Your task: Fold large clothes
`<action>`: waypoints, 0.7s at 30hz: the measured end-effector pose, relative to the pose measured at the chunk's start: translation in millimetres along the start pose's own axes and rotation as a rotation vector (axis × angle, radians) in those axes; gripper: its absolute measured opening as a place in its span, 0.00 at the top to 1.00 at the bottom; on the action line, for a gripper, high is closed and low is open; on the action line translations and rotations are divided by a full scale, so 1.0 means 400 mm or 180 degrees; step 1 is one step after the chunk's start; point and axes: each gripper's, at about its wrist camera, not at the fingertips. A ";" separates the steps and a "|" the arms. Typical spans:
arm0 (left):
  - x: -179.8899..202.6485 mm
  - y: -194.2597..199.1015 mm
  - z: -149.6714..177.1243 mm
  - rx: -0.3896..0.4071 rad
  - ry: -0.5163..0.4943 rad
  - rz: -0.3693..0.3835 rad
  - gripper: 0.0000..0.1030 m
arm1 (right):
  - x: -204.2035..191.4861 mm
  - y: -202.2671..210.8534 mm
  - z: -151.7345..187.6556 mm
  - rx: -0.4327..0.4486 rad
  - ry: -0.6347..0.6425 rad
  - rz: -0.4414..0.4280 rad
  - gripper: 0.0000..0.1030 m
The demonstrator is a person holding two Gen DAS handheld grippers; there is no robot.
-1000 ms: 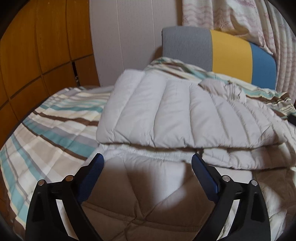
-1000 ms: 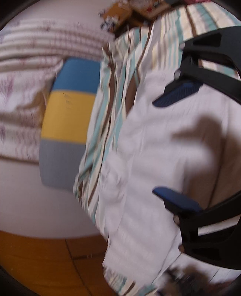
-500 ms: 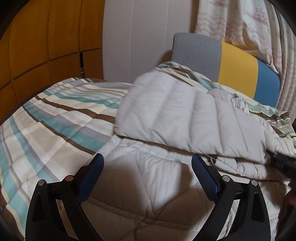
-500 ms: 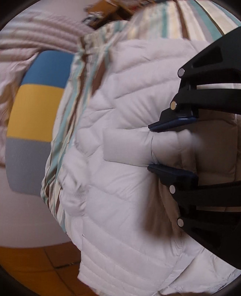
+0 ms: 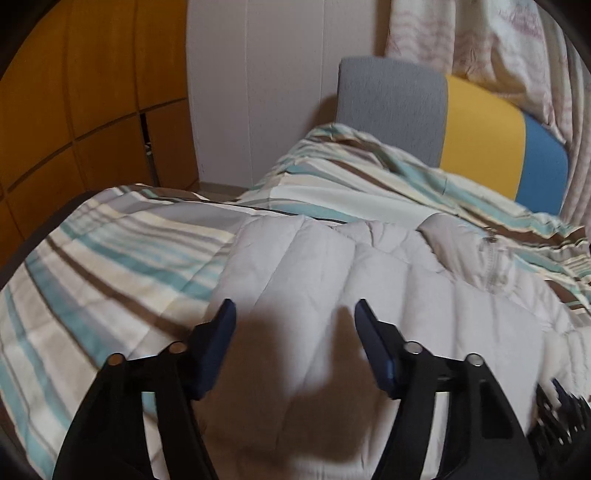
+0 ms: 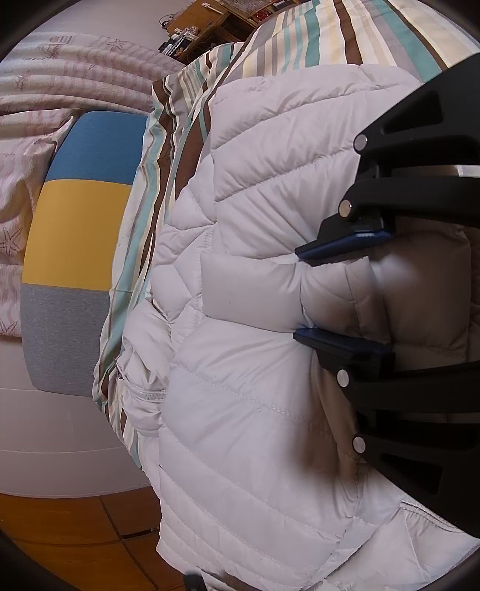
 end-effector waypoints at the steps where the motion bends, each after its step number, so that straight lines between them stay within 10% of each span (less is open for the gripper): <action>1: 0.006 -0.023 -0.002 -0.0039 -0.0041 -0.0021 0.44 | 0.001 0.000 0.000 -0.0001 -0.0004 -0.0006 0.63; 21: 0.006 -0.163 0.067 -0.0129 -0.0164 -0.0095 0.42 | 0.021 0.091 -0.043 0.0219 -0.0173 -0.0308 0.55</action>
Point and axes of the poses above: each gripper's, at about its wrist camera, not at the fingertips, and y roughly against the way its jaws point, x to its right, z to its underside, and after that the axes turned 1 degree about y, right-handed
